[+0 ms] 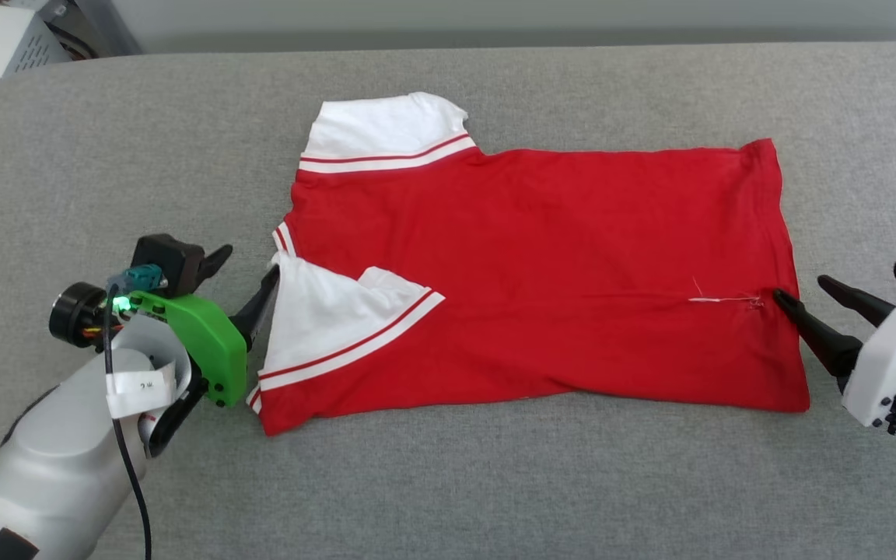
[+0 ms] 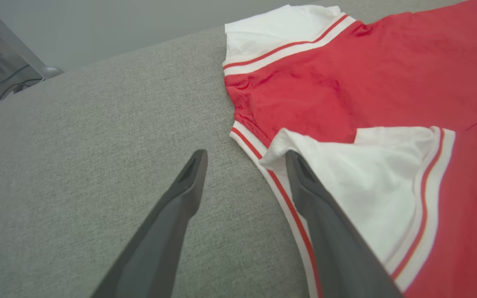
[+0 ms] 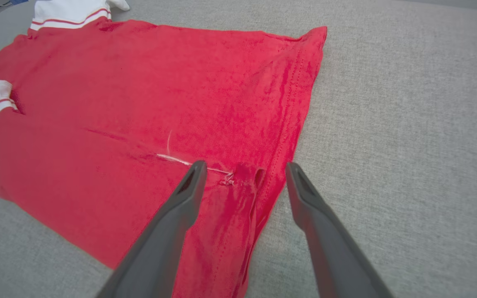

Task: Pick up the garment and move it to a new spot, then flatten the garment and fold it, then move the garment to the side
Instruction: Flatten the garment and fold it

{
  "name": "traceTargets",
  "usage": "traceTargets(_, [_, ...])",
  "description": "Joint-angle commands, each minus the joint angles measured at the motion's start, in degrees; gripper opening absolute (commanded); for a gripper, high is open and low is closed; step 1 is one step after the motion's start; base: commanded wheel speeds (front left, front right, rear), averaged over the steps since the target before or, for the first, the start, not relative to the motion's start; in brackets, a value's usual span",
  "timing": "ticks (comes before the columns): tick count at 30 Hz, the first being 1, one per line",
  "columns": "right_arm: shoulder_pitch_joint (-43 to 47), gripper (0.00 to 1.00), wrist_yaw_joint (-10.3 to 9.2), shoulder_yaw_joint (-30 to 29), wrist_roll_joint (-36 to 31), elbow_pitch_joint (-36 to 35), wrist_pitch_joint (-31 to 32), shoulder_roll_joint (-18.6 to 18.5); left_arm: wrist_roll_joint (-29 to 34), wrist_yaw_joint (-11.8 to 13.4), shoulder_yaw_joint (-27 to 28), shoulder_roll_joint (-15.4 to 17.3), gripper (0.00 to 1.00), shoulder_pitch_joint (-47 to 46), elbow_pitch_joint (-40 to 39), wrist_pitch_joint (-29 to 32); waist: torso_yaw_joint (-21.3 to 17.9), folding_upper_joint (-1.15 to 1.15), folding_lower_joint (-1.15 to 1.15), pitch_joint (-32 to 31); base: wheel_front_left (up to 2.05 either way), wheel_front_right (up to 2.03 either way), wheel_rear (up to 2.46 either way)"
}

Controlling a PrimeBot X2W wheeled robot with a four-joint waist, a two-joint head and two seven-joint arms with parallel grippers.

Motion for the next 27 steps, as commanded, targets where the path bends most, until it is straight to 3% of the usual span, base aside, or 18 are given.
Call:
traceTargets(1, [1.5, 1.00, -0.04, -0.6, 0.5, -0.7, -1.2, -0.9, 0.1, -0.2, 0.0, 0.8, 1.00, -1.6, -0.7, -0.1, 1.5, 0.00, 0.00, -2.3, 0.00, 0.00, 0.00])
traceTargets(8, [6.3, 1.00, -0.04, -3.2, 1.2, -4.2, -3.8, -3.8, -3.6, 0.2, -0.4, 4.2, 1.00, -4.0, -6.7, 12.6, 2.5, 0.00, 0.00, -5.1, 0.00, 0.00, 0.00])
traceTargets(15, [9.1, 1.00, -0.04, -5.4, 0.6, -5.0, -3.5, -3.3, -11.4, 0.7, -2.0, 6.4, 1.00, -5.4, -14.9, 33.1, 2.9, 0.00, 0.00, -5.8, 0.00, 0.00, 0.00])
traceTargets(19, [9.7, 1.00, -0.04, -6.6, 0.1, -5.2, -2.6, -2.6, -14.7, 1.5, -3.5, 7.1, 1.00, -5.2, -17.6, 41.9, 2.7, 0.00, 0.00, -5.5, 0.00, 0.00, 0.00])
traceTargets(27, [9.8, 1.00, -0.04, -8.7, -1.1, -5.5, -0.2, -0.8, -18.5, 2.5, -5.6, 6.1, 1.00, -2.5, -16.5, 48.6, 1.6, 0.00, 0.00, -3.9, 0.00, 0.00, 0.00])
